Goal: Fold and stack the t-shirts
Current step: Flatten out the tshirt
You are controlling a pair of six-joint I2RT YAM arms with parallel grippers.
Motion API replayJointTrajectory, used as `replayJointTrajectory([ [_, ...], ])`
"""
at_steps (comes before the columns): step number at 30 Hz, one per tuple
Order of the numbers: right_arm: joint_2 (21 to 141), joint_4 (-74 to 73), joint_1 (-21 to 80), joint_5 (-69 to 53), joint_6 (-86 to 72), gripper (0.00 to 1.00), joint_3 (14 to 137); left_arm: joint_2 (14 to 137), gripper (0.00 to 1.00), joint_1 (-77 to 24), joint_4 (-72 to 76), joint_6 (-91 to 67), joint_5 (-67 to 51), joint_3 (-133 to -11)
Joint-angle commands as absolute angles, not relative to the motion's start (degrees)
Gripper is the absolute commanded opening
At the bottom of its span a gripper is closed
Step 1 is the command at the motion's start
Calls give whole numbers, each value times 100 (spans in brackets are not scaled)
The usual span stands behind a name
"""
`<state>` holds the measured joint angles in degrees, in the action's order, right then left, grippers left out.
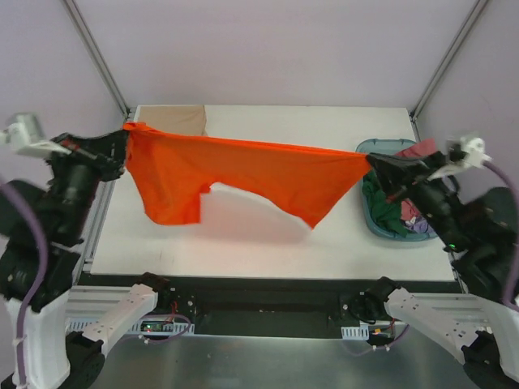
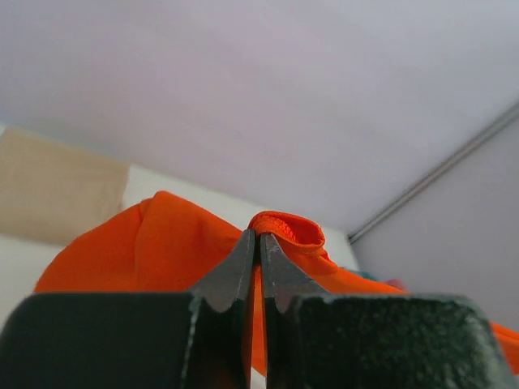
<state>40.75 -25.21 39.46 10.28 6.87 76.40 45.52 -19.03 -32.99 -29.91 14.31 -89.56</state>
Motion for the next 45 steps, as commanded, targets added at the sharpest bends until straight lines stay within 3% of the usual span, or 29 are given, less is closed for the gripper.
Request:
replayJointTrajectory([
  [1, 3806, -2760, 3920, -1068, 511, 0, 8594, 4298, 0, -1863, -3138, -2426, 432, -9938],
  [7, 3876, -2453, 3929, -2530, -174, 0, 9491, 4350, 0, -1846, -3041, -2251, -341, -11169],
  [14, 4245, -2733, 3911, -2041, -44, 0, 10037, 4913, 0, -1837, -3032, -2031, -546, -11734],
  [17, 4482, -2979, 3911, -928, 246, 0, 9967, 5123, 0, -1837, -2822, -1838, -107, -11269],
  [23, 5465, -2848, 3868, 2710, 843, 0, 9054, 6316, 0, -1837, -2093, -1486, 903, -9802],
  [24, 5684, -2726, 3798, 3151, 913, 0, 8835, 6633, 4, -1837, -2048, -1416, 1001, -9661],
  [27, 6273, -2146, 3271, 3217, 871, 1, 8010, 7749, 63, -1837, -2057, -1336, 950, -9300],
  [30, 6958, -1855, 2691, 2831, 424, 4, 7253, 8672, 99, -1837, -2118, -1458, 783, -9071],
  [32, 7450, -1557, 2462, 2541, 352, 12, 6936, 9042, 99, -1828, -2101, -1590, 852, -8930],
  [34, 7943, -1503, 2365, 2470, 430, 38, 6952, 9298, 99, -1828, -2144, -1600, 1062, -8877],
  [35, 8137, -1581, 2356, 2505, 465, 59, 7048, 9377, 99, -1828, -2179, -1600, 1168, -8816],
  [37, 8340, -1696, 2373, 2601, 352, 83, 7206, 9334, 99, -1828, -2197, -1652, 1309, -8571],
  [39, 8306, -1679, 2443, 2646, 246, 98, 7163, 9194, 99, -1828, -2215, -1678, 1301, -8229],
  [45, 7569, -1643, 3066, 2006, 132, 96, 6497, 8325, 99, -1828, -2206, -2152, 1213, -6849],
])
